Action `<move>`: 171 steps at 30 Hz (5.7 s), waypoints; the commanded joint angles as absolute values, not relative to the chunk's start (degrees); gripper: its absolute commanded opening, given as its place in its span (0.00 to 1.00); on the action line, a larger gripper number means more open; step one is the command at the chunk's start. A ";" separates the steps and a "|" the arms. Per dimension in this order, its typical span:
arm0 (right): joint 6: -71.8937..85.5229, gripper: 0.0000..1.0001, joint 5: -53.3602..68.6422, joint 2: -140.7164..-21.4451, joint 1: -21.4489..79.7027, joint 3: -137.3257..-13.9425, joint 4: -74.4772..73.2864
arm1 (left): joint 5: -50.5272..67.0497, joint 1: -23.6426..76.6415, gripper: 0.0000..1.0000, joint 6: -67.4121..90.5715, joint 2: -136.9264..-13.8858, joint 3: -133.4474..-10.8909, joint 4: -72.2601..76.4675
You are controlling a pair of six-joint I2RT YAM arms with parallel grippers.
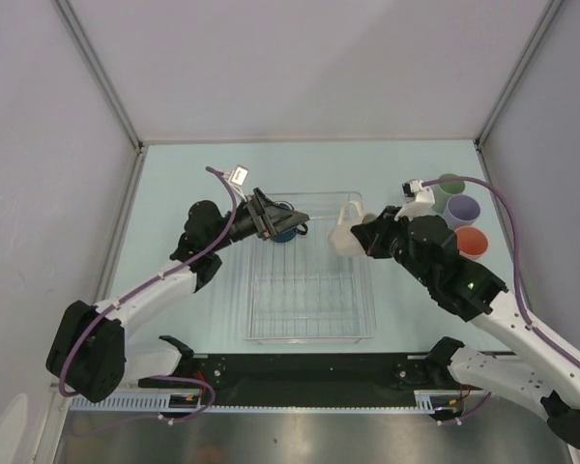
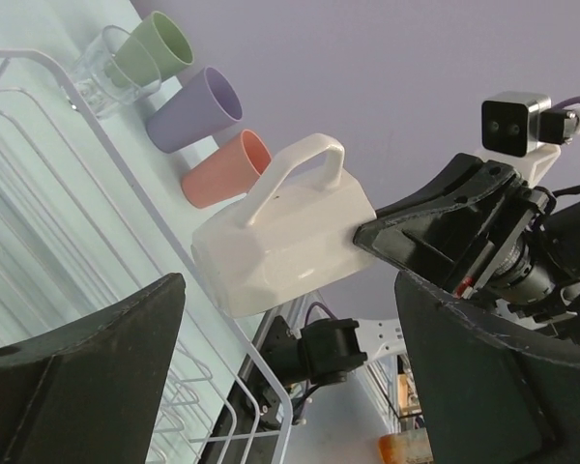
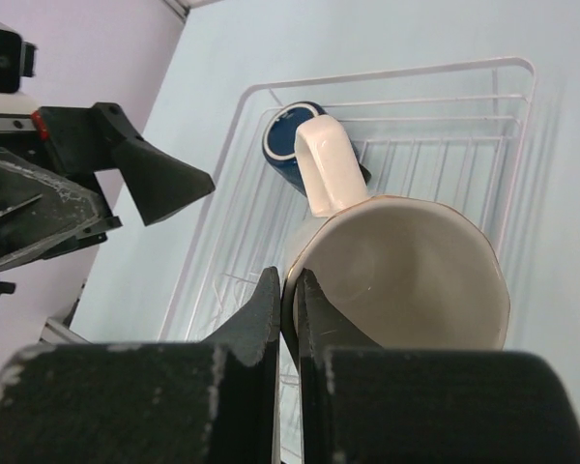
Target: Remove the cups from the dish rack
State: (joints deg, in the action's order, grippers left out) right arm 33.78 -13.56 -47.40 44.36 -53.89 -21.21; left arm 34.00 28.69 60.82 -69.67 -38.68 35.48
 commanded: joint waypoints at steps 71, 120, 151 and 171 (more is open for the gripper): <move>35.15 0.00 -37.01 -89.12 18.02 -60.47 -26.64 | 20.13 28.39 0.89 47.81 -61.61 -37.27 2.72; 31.47 0.75 -22.50 -62.32 36.38 -59.06 -24.52 | -10.89 31.29 0.99 30.15 -92.89 -73.91 -29.27; 30.67 0.73 -21.27 -61.70 38.50 -56.08 -21.80 | -15.99 33.84 1.00 28.13 -110.56 -86.48 -30.67; 30.85 0.72 -20.57 -62.49 38.58 -54.75 -20.48 | -19.60 34.28 0.00 28.38 -112.86 -85.43 -31.82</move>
State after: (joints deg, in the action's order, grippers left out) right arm 31.38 -20.71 -62.39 38.20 -54.65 -22.20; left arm -17.85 34.00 29.34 -114.02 -86.26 -30.55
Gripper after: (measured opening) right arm 0.720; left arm 0.918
